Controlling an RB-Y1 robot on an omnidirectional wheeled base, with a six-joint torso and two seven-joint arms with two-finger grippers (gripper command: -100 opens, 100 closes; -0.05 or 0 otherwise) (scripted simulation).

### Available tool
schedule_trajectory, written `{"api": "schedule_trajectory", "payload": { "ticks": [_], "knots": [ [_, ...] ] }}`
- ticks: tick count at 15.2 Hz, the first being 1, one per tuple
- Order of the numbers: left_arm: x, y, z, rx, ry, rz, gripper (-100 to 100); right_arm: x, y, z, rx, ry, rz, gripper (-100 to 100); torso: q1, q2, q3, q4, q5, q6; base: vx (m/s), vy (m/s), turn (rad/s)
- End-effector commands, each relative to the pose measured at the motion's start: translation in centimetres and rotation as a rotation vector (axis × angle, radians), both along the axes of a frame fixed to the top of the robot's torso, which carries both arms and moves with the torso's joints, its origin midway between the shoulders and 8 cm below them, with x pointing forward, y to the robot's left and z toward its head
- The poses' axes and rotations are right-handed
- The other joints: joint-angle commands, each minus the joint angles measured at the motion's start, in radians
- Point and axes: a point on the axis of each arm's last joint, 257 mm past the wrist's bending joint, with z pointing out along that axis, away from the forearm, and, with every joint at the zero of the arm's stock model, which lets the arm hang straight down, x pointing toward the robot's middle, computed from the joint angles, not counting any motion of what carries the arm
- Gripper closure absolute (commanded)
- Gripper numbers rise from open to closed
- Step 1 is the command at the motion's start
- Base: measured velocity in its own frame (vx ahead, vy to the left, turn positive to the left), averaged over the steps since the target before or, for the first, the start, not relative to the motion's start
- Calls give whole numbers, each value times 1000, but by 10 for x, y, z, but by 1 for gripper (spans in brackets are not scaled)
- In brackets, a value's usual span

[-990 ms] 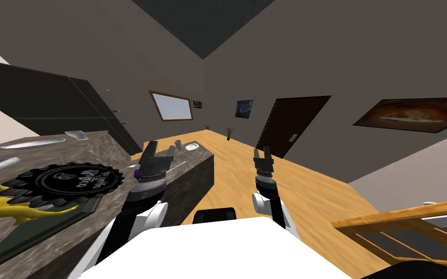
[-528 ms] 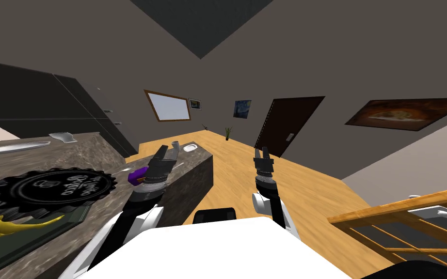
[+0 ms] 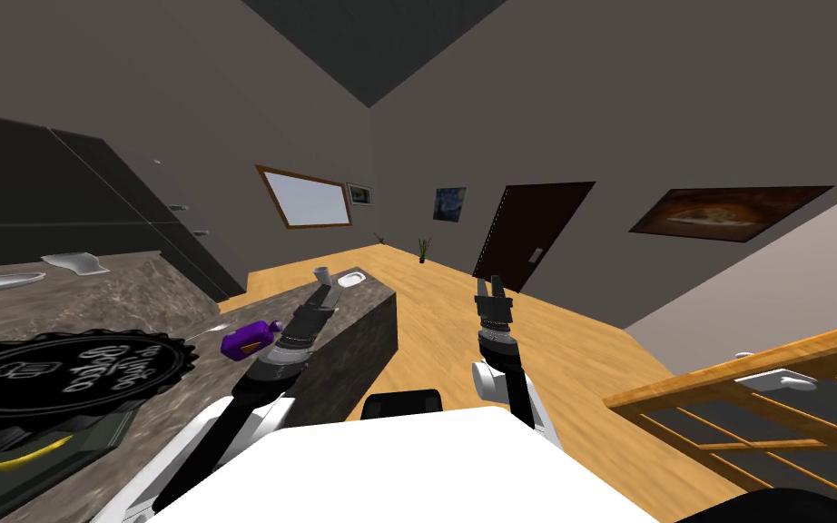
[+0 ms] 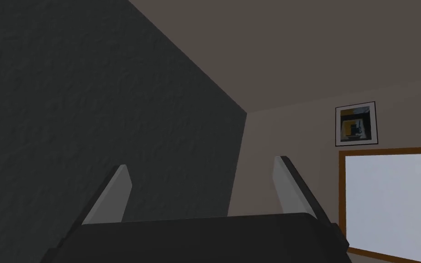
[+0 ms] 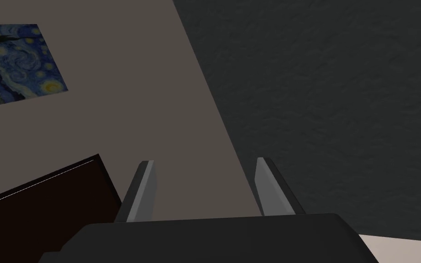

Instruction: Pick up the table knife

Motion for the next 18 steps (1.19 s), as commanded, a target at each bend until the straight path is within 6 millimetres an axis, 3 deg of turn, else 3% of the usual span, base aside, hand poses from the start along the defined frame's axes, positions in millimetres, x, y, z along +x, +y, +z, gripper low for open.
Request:
{"api": "schedule_trajectory", "payload": {
  "ticks": [1, 2, 3, 5, 8, 10, 11, 13, 16, 18],
  "knots": [
    [2, 2, -17, 52, 39, -10, -100, 0, 0, 0, 0, 0, 0, 0, 0, 0, 0, 0, 0, 0, 33, 13, -82],
    [2, 1, -18, 65, 41, -18, -100, 0, 0, 0, 0, 0, 0, 0, 0, 0, 0, 0, 0, 0, 34, 14, -86],
    [4, 4, -34, 99, 73, -19, -100, 0, 0, 0, 0, 0, 0, 0, 0, 0, 0, 0, 0, 0, 35, 17, -105],
    [3, 3, -35, 121, 77, -30, -100, 0, 0, 0, 0, 0, 0, 0, 0, 0, 0, 0, 0, 0, 29, 17, -62],
    [4, 11, -70, 213, 149, -43, -100, 0, 0, 0, 0, 0, 0, 0, 0, 0, 0, 0, 0, 0, 35, 15, -108],
    [4, 10, -71, 238, 153, -56, -100, 0, 0, 0, 0, 0, 0, 0, 0, -1, -1, 0, 0, 0, 41, 18, -71],
    [3, 16, -89, 282, 190, -60, -100, 0, 0, 0, 0, 0, 0, 0, 0, -1, 0, 0, 0, 0, 30, 13, -82],
    [3, 16, -90, 299, 192, -69, -100, 0, 0, 0, 0, 0, 0, 0, 0, 0, 0, 0, 0, 0, 27, 14, -67],
    [0, 32, -127, 398, 269, -80, -100, 0, 0, 0, 0, 0, 0, 0, 0, 0, 0, 0, 0, 0, 33, 16, -121],
    [-1, 32, -127, 426, 273, -94, -100, 0, 0, 0, 0, 0, 0, 0, 0, -1, 0, 0, 0, 0, 33, 15, -73]
  ]
}}
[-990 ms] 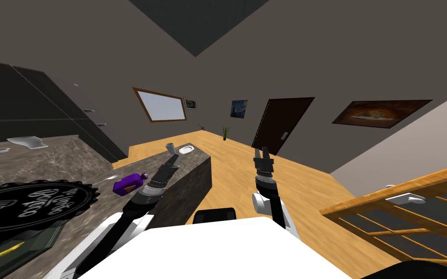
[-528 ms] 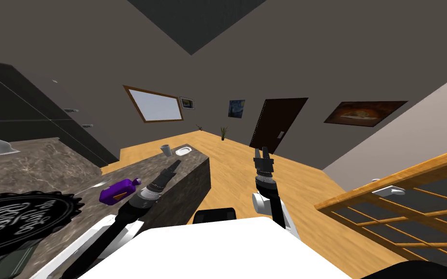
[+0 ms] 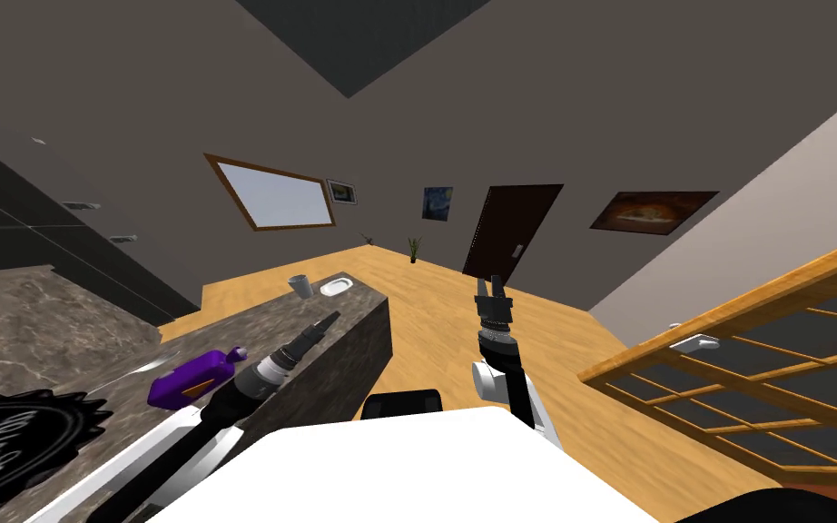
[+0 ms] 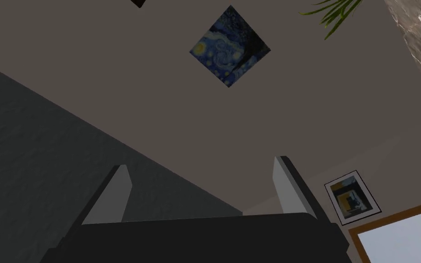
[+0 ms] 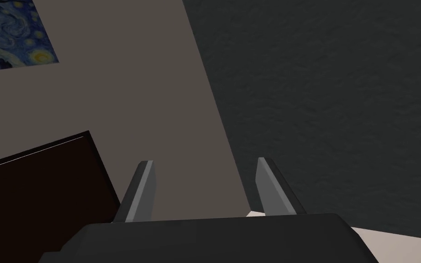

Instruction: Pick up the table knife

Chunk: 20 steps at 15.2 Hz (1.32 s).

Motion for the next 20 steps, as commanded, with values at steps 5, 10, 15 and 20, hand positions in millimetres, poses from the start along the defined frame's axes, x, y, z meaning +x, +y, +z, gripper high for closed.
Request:
{"api": "schedule_trajectory", "payload": {
  "ticks": [5, 10, 15, 20],
  "knots": [
    [-9, 25, -40, 149, 91, -34, -100, 0, 0, 0, 0, 0, 0, 0, 0, 0, 0, 0, 0, 1, 30, 12, -90],
    [-20, 53, -73, 279, 174, -58, -100, 0, 0, 0, 0, 0, 0, 0, 0, 0, 0, 0, 0, 0, 33, 14, -107],
    [-34, 86, -103, 411, 258, -87, -100, 0, 0, 0, 0, 0, 0, 0, -1, 0, 0, 0, 0, 0, 32, 10, -103],
    [-52, 120, -128, 528, 341, -109, -100, 0, 0, 0, 0, 0, 0, 0, -1, 0, 0, 0, 0, 0, 25, 8, -80]
  ]
}}
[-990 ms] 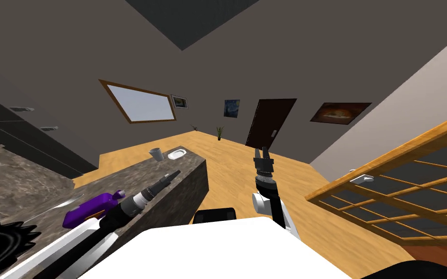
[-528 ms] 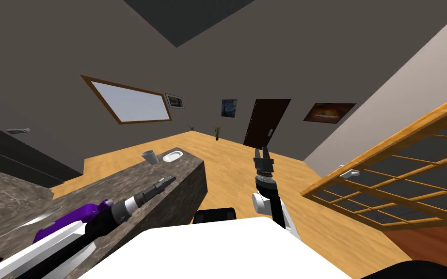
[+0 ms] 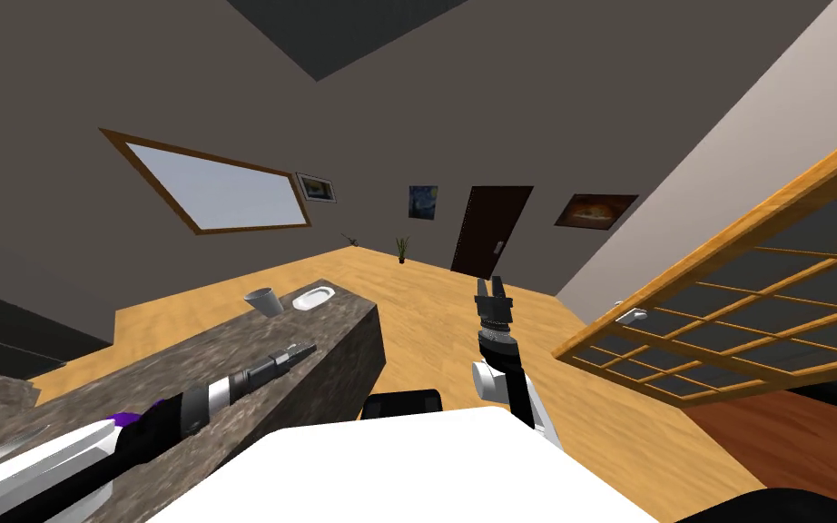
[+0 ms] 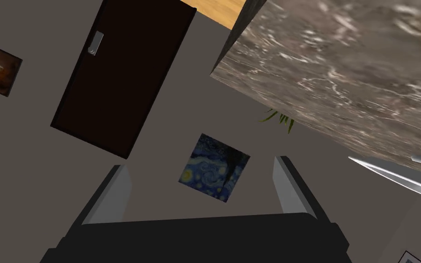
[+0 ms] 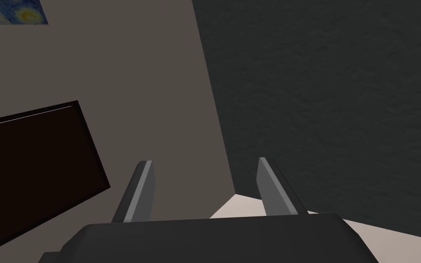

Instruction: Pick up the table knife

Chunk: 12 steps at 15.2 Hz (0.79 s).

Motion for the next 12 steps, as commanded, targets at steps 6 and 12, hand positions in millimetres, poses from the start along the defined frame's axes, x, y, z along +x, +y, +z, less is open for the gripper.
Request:
{"api": "schedule_trajectory", "payload": {
  "ticks": [6, 12],
  "knots": [
    [-28, 54, -28, 172, 119, -39, -100, 0, 0, 0, 0, 0, 0, 0, 0, 0, 0, 0, 0, 0, 26, 2, -110],
    [-62, 107, -47, 329, 246, -82, -100, 0, 0, 0, 0, 0, 0, 0, -1, 0, 0, 0, 0, 0, 22, -6, -106]
  ]
}}
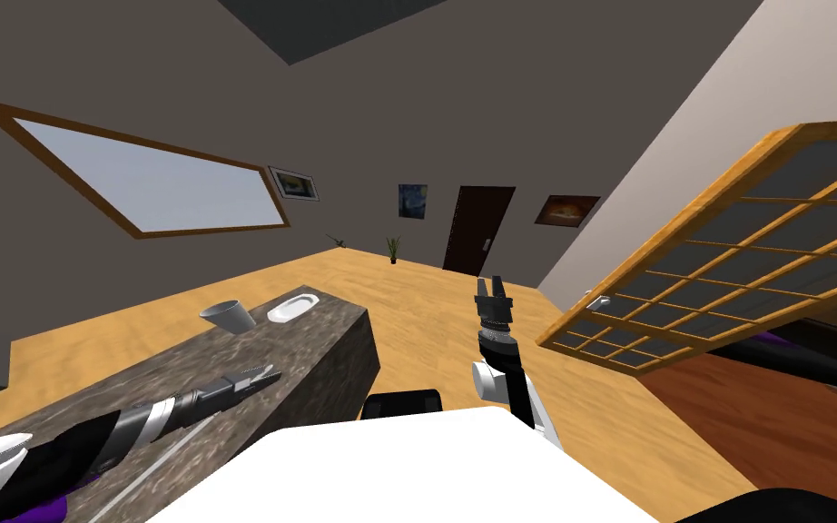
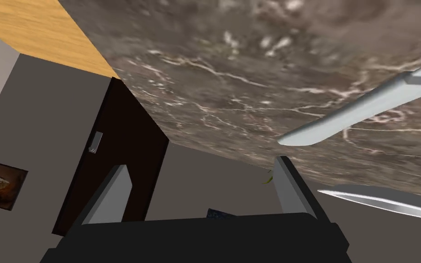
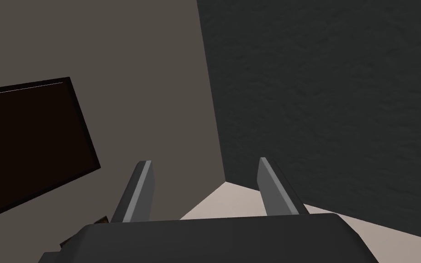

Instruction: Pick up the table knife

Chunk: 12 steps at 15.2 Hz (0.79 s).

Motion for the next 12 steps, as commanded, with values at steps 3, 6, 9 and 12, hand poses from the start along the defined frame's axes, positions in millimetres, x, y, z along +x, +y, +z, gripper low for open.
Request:
{"api": "schedule_trajectory", "payload": {
  "ticks": [3, 6, 9, 12],
  "knots": [
    [-24, 35, -9, 93, 81, -24, -100, 0, 0, 0, 0, 0, 0, 0, 0, 0, 0, 0, 0, 0, 23, -15, -121],
    [-51, 67, -15, 179, 170, -48, -100, 0, 0, 0, 0, 0, 0, 0, -1, 0, 0, 0, 0, 0, 21, -22, -104],
    [-66, 83, -18, 218, 215, -57, -100, 0, 0, 0, 0, 0, 0, 0, -1, 1, 0, 0, 0, -1, 11, -25, -77],
    [-81, 97, -19, 252, 259, -67, -100, 0, 0, 0, 0, 0, 0, 0, -2, 1, 1, 0, -1, 0, 12, -35, -101]
  ]
}}
